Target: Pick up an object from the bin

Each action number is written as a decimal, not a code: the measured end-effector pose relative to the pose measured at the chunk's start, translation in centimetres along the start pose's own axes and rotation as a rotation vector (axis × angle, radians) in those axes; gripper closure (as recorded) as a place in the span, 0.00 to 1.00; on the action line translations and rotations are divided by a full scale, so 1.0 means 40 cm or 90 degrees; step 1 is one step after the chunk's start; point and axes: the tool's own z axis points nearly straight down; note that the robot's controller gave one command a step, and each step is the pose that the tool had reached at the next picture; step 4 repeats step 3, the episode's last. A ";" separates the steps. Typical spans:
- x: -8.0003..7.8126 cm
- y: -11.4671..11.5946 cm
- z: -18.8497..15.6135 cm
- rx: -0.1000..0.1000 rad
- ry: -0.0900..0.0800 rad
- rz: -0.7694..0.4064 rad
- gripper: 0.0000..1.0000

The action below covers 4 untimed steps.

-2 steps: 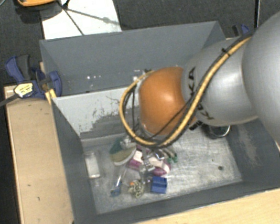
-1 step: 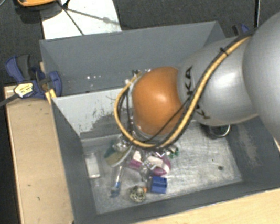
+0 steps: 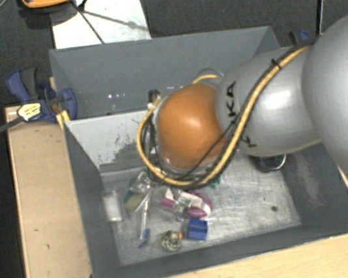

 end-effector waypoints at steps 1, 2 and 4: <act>-0.032 0.029 0.009 -0.008 0.008 -0.199 0.00; -0.034 0.031 0.007 -0.010 0.007 -0.194 1.00; -0.061 0.070 -0.332 -0.014 0.020 -0.187 1.00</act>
Offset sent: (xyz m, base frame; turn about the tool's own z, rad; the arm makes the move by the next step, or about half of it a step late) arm -0.0063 0.0135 -0.0105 -0.3148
